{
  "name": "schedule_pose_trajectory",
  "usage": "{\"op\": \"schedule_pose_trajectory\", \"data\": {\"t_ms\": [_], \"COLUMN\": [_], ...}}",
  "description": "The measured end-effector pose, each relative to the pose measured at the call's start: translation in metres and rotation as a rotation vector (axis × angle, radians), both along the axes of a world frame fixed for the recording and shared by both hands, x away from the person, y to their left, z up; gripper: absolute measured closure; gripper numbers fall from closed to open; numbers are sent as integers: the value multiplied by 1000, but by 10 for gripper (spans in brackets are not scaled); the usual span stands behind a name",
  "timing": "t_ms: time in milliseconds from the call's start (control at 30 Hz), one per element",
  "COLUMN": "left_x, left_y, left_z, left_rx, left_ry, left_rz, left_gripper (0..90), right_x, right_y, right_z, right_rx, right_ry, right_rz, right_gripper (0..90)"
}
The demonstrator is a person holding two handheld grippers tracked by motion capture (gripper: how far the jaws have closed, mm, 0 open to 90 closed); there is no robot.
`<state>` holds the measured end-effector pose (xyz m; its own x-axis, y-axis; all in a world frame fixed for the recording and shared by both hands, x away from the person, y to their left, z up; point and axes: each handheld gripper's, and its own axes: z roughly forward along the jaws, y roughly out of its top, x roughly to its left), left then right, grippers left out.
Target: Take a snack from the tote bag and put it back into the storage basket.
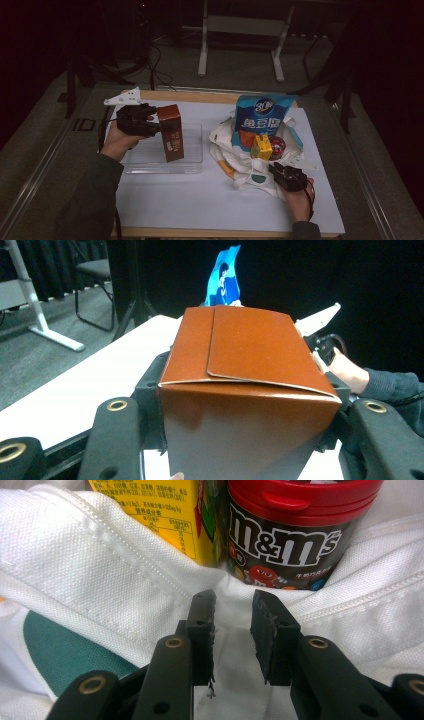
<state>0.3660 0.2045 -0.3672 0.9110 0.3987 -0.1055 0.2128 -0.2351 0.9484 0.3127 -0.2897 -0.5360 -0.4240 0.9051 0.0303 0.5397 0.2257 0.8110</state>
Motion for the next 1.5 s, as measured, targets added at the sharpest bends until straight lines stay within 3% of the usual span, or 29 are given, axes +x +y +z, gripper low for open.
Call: {"op": "schedule_pose_trajectory", "data": {"t_ms": [133, 500, 667, 1033, 1300, 1400, 1433, 1500], "left_x": [0, -3, -3, 1, 2, 4, 4, 6], "left_y": [5, 17, 19, 18, 0, -14, -14, -26], "left_z": [-1, -7, -12, -20, -26, -29, -29, -33], "left_rx": [-4, 34, 72, 114, 213, 270, 270, 324], "left_ry": [2, -5, 6, 25, 41, 44, 44, 59], "left_rz": [8, 17, 17, -30, -85, -107, -107, -107], "left_gripper": [428, 428, 427, 421, 414, 413, 412, 412], "right_x": [0, 0, 0, 0, 0, 0, 0, 0], "right_y": [0, 0, 1, 0, 0, 0, 0, 0], "right_z": [0, 0, 0, 0, 0, 0, 0, 0], "right_rx": [-4, -2, -6, -4, -3, -3, -3, -4], "right_ry": [-3, -3, -3, -2, -2, -1, -1, -3], "right_rz": [1, 0, 0, 1, 1, 1, 1, 2], "right_gripper": [709, 710, 709, 709, 710, 709, 709, 709]}}
